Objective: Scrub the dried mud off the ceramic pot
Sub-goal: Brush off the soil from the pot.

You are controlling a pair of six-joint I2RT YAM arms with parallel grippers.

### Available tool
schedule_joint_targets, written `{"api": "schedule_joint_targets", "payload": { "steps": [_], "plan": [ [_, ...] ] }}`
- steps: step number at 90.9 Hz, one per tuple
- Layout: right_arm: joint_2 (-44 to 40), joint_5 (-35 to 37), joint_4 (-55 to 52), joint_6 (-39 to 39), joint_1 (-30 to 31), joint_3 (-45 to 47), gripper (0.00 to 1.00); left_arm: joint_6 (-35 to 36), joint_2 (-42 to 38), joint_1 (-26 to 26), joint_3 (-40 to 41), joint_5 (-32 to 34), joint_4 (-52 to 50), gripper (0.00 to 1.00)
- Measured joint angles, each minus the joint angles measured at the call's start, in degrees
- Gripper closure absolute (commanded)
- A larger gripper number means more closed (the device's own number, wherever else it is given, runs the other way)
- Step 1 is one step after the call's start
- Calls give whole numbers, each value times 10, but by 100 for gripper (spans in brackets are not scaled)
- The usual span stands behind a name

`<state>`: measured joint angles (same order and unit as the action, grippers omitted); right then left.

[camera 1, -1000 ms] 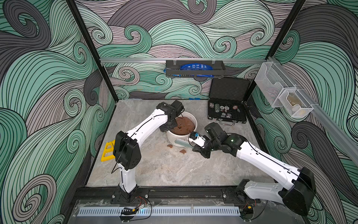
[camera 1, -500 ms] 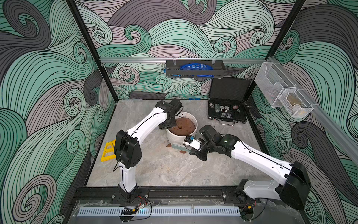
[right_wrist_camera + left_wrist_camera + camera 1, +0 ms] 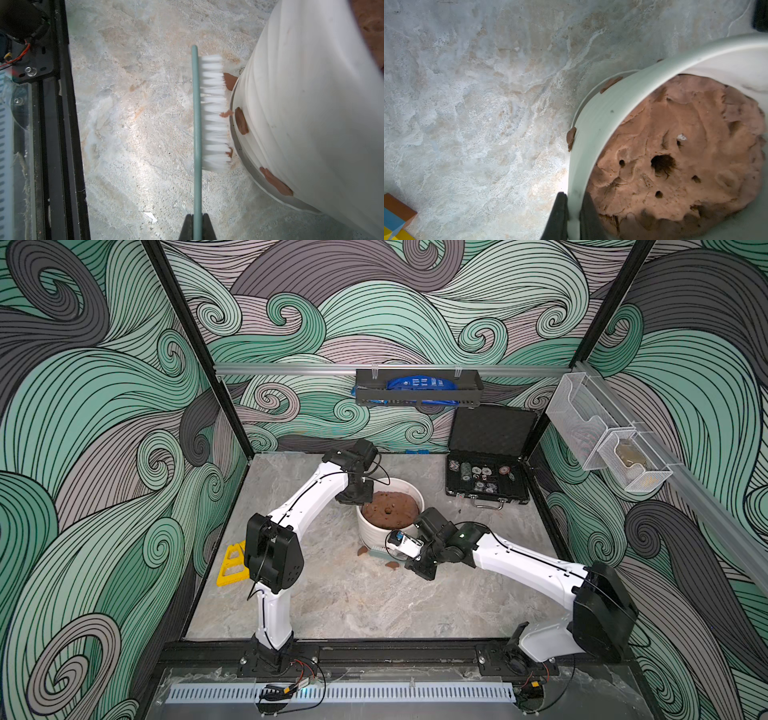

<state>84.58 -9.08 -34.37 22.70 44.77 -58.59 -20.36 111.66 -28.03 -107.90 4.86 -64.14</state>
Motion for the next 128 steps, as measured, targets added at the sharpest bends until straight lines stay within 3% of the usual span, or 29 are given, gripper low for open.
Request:
{"api": "schedule_joint_targets", "payload": {
  "steps": [56,96,128],
  "plan": [
    [33,63,37,-83,3,40,100,52,5,7,-3,-15,19,90],
    [-16,64,-38,-70,52,23,100,112,12,15,-9,-32,36,98],
    [-59,56,-53,-22,-33,15,100,218,32,24,-31,-64,55,100]
  ]
}}
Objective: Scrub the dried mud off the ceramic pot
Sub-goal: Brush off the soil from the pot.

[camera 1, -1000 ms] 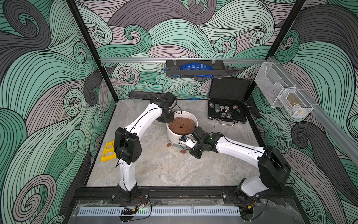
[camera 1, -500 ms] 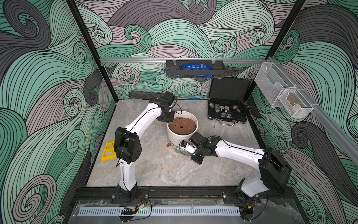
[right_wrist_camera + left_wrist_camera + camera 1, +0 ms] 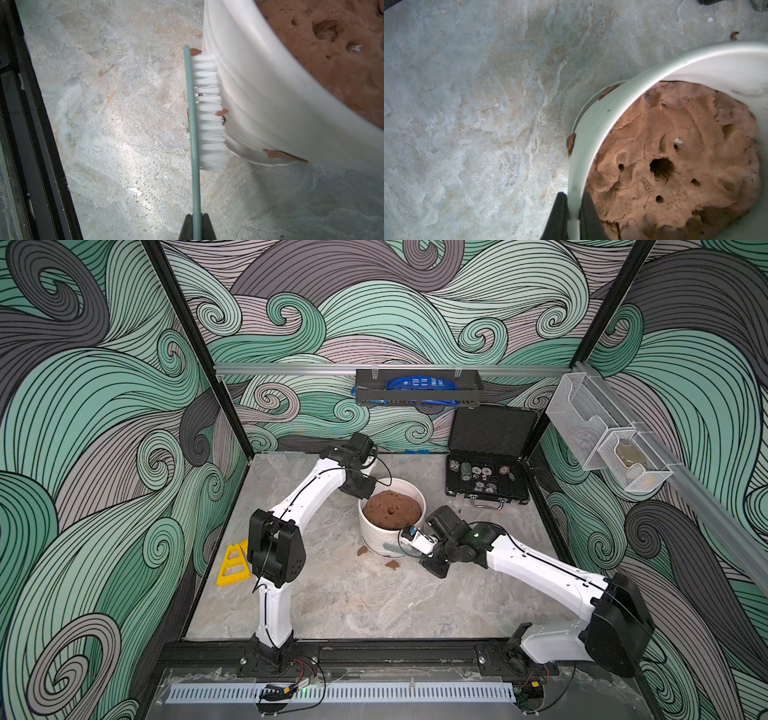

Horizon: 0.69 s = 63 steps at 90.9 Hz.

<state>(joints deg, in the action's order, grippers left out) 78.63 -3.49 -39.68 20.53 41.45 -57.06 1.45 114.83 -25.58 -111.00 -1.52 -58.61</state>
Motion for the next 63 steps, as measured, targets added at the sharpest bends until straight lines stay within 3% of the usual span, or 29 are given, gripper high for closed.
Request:
{"api": "schedule_joint_targets", "payload": {
  "steps": [63],
  "plan": [
    [48,45,4,-4,23,29,100,70,28,12,-39,-49,-5,100]
  ]
}}
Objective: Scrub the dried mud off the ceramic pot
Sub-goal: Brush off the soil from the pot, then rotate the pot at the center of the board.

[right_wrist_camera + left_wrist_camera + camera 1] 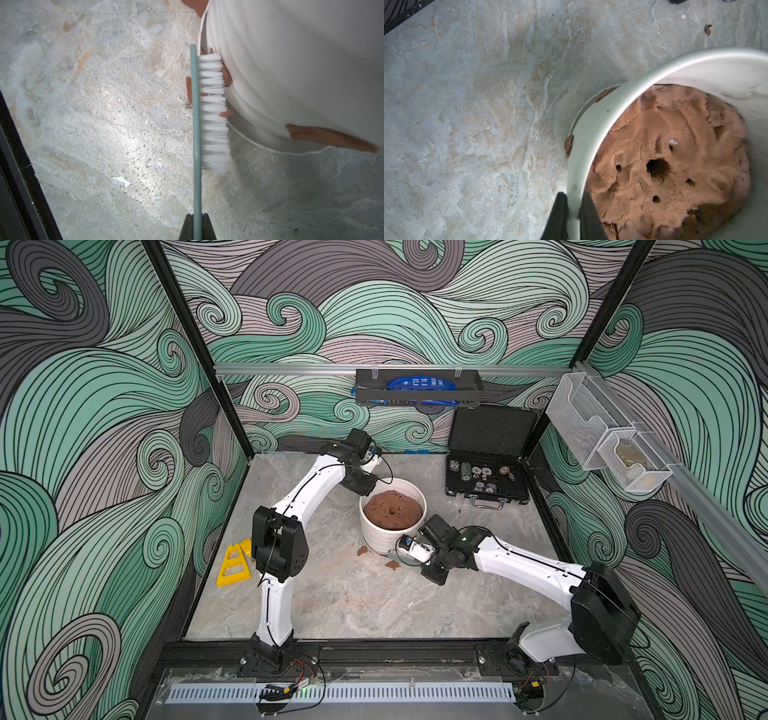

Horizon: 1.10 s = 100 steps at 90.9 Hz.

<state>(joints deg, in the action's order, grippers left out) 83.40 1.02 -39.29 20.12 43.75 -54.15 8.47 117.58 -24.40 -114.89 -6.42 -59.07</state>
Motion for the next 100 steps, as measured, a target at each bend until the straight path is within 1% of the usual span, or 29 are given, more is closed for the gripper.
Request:
{"api": "schedule_joint_targets", "payload": {
  "steps": [14,27,42,61,66,71,75,78,83,88,100],
  "plan": [
    [2,14,-17,1,36,0,100,10,5,1,-6,-6,-2,98],
    [-4,12,-38,1,66,-2,100,14,8,3,-12,-13,-5,96],
    [-33,6,-48,5,59,-20,100,19,11,4,-16,-17,-8,93],
    [-86,-17,-27,9,38,-28,100,28,18,4,-31,-20,-17,87],
    [-92,-20,-24,10,33,-28,100,29,20,4,-33,-20,-20,83],
    [-92,-23,-23,13,28,-28,100,31,20,4,-35,-24,-21,76],
    [-91,-25,-23,14,27,-28,100,31,20,4,-36,-29,-22,67],
    [-91,-27,-22,16,25,-28,100,29,20,4,-39,-33,-24,62],
    [-92,-31,-20,16,24,-28,100,25,20,4,-43,-36,-26,57],
    [-96,-35,-18,17,24,-28,100,17,17,4,-45,-38,-26,55],
    [-120,-52,-8,17,18,-23,100,-17,0,3,-45,-41,-27,39]
  ]
}}
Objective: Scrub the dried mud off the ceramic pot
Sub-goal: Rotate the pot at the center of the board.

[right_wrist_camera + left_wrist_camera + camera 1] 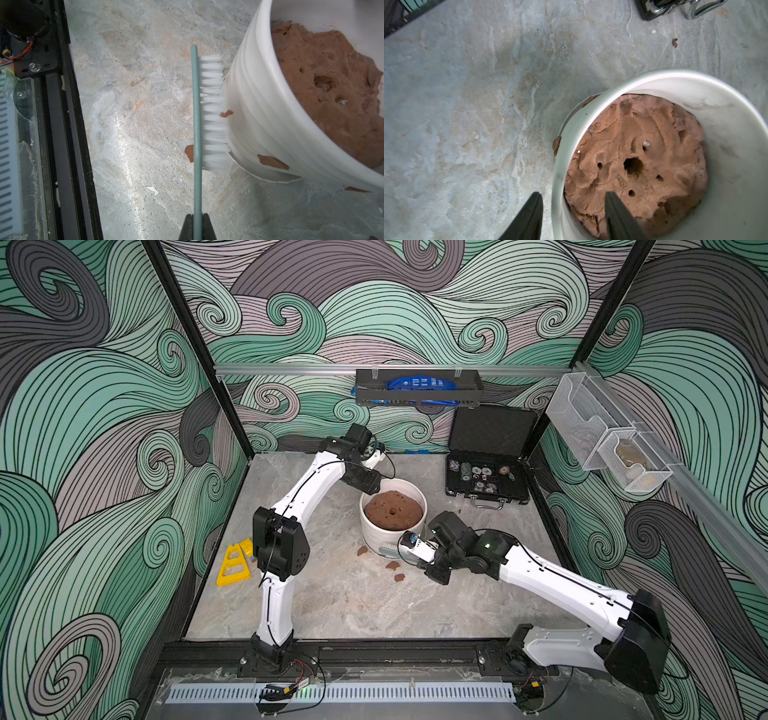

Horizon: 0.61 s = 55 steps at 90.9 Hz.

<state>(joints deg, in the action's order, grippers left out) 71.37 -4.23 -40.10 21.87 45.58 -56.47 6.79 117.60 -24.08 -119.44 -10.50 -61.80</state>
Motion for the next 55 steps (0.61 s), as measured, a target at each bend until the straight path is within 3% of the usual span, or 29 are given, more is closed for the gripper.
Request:
{"api": "schedule_joint_targets", "payload": {
  "steps": [7,30,55],
  "plan": [
    [-17,-13,6,0,-10,0,100,-44,-19,0,2,5,0,30],
    [-43,-39,29,0,-20,0,100,-256,-120,-9,66,43,-9,28],
    [-59,-42,41,0,-20,12,100,-478,-193,-76,199,124,-37,31]
  ]
}}
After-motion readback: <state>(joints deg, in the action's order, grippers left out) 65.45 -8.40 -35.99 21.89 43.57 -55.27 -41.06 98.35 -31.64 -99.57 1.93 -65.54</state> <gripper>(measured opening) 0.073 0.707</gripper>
